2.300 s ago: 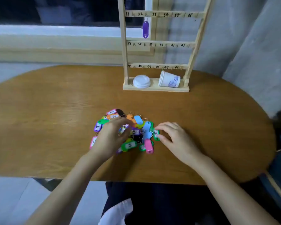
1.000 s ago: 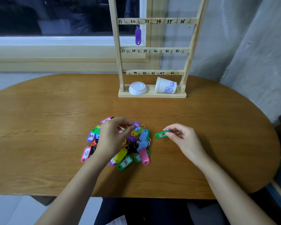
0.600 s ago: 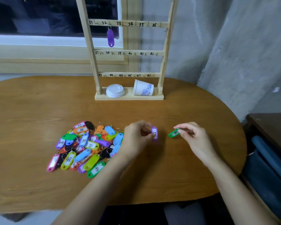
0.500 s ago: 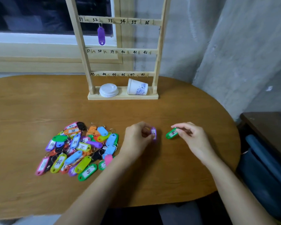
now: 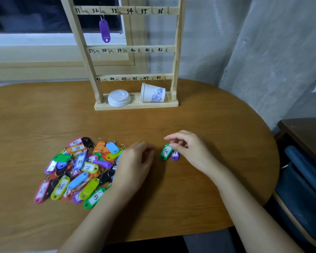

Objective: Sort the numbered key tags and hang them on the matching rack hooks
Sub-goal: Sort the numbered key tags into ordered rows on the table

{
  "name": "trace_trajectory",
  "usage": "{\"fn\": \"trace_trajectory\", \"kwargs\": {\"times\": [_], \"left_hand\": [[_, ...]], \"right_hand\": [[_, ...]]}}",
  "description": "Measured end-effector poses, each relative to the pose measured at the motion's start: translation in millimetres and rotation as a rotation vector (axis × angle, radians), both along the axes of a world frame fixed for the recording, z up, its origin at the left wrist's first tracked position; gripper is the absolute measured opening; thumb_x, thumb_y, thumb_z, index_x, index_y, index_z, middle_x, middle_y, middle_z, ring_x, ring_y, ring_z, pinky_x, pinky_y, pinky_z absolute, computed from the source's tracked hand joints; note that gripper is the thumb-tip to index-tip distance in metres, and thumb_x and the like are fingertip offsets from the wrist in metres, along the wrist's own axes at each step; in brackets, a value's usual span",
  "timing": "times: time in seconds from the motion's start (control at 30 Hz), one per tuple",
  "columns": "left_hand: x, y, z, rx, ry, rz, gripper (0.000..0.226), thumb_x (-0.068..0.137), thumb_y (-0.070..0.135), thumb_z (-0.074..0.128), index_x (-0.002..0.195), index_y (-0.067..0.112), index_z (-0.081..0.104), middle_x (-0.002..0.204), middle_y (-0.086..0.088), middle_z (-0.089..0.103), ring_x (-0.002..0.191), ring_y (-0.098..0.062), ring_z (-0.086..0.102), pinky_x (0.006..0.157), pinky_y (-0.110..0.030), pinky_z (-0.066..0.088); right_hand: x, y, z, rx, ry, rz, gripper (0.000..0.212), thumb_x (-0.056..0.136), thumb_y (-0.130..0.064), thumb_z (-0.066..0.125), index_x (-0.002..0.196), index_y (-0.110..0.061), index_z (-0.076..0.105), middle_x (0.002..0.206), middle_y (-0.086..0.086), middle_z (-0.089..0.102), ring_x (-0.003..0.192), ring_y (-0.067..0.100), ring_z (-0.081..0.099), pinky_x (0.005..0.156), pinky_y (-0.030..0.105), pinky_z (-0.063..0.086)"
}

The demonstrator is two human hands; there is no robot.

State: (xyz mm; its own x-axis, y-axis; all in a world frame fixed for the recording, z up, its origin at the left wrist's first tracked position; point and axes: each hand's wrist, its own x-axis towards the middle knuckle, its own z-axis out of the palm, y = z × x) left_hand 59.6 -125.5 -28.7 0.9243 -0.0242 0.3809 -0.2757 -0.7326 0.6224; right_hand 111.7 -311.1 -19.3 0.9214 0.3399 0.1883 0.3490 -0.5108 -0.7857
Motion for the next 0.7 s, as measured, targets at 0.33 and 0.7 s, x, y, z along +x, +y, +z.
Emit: {"fn": "trace_trajectory", "kwargs": {"times": [0.33, 0.7], "left_hand": [[-11, -3, -18, 0.154, -0.046, -0.156, 0.030, 0.092, 0.028, 0.044, 0.107, 0.016, 0.067, 0.108, 0.007, 0.064, 0.095, -0.018, 0.054, 0.081, -0.038, 0.049], [-10, -40, -8, 0.424, 0.044, -0.197, 0.034, 0.096, 0.032, 0.045, 0.128, 0.027, 0.055, 0.126, 0.007, 0.053, 0.112, -0.021, 0.045, 0.088, -0.037, 0.039]], "right_hand": [[-53, -18, -17, -0.409, -0.254, -0.095, 0.036, 0.094, -0.045, 0.044, 0.119, -0.029, 0.063, 0.126, -0.019, 0.056, 0.117, 0.007, 0.043, 0.094, 0.031, 0.040], [-59, -52, -17, -0.544, -0.257, -0.206, 0.061, 0.087, -0.060, 0.019, 0.122, -0.032, 0.061, 0.131, -0.022, 0.053, 0.125, 0.003, 0.036, 0.095, 0.031, 0.032]]}}
